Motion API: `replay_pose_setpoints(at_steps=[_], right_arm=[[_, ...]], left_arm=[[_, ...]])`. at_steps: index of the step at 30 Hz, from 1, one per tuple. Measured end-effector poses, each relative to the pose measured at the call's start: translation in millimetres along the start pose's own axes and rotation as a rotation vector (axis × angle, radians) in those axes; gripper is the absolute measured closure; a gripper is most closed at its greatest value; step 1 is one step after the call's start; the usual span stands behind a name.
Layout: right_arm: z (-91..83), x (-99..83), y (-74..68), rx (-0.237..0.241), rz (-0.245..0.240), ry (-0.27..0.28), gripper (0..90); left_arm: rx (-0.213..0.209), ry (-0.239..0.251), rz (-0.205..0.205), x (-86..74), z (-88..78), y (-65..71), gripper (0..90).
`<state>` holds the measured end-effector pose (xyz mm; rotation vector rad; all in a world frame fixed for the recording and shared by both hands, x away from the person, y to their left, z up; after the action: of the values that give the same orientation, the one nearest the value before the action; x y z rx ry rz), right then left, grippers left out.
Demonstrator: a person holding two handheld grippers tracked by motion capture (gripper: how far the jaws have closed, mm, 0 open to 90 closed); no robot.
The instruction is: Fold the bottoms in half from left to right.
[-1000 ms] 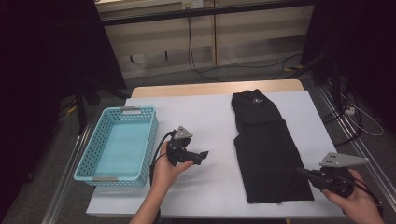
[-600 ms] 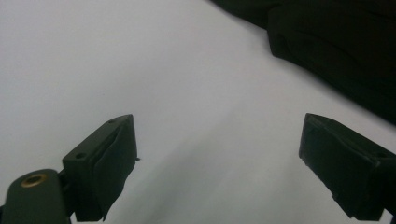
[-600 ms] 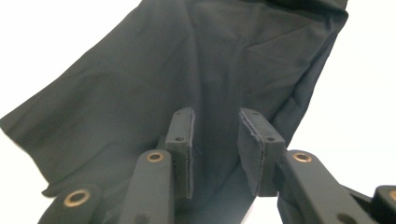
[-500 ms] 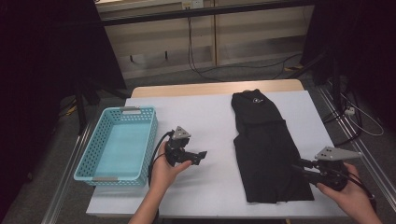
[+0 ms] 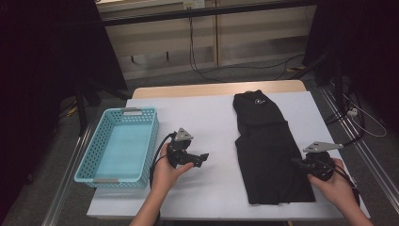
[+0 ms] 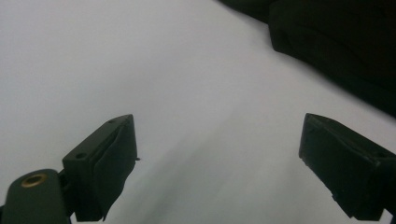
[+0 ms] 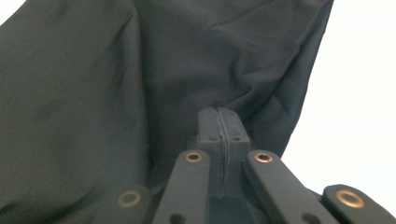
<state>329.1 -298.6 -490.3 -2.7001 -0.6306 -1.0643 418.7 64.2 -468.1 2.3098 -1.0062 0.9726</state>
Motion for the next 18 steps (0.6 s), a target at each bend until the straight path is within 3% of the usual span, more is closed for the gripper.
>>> replay_pose_setpoints(at_steps=[8,12,14,18], right_arm=[[-25.0,1.8,14.0,-0.021,0.018,0.046,90.0],[-22.1,-4.6,18.6,-0.051,0.026,0.042,89.2],[-21.1,-5.3,17.3,-0.033,0.026,0.041,89.9],[-23.0,-0.5,17.0,-0.062,-0.006,0.036,90.0]], left_arm=[[0.002,0.003,0.008,1.8,-2.1,0.9,11.5],[0.003,0.004,0.009,1.8,-2.6,1.1,11.5],[0.002,0.003,0.010,2.0,-2.7,1.3,11.5],[0.001,0.004,0.013,2.4,-2.4,1.8,11.6]])
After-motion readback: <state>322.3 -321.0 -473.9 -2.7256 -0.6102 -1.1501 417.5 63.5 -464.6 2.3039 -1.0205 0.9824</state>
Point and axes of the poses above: each handheld gripper's, and its own axes: z roughly forward along the jaws, x roughly out of its top, y roughly to its right, the point moved 6 cm from there along z, roughly forward along the jaws, and after that the axes turned 2 degrees about -z, right-handed, at the moved point
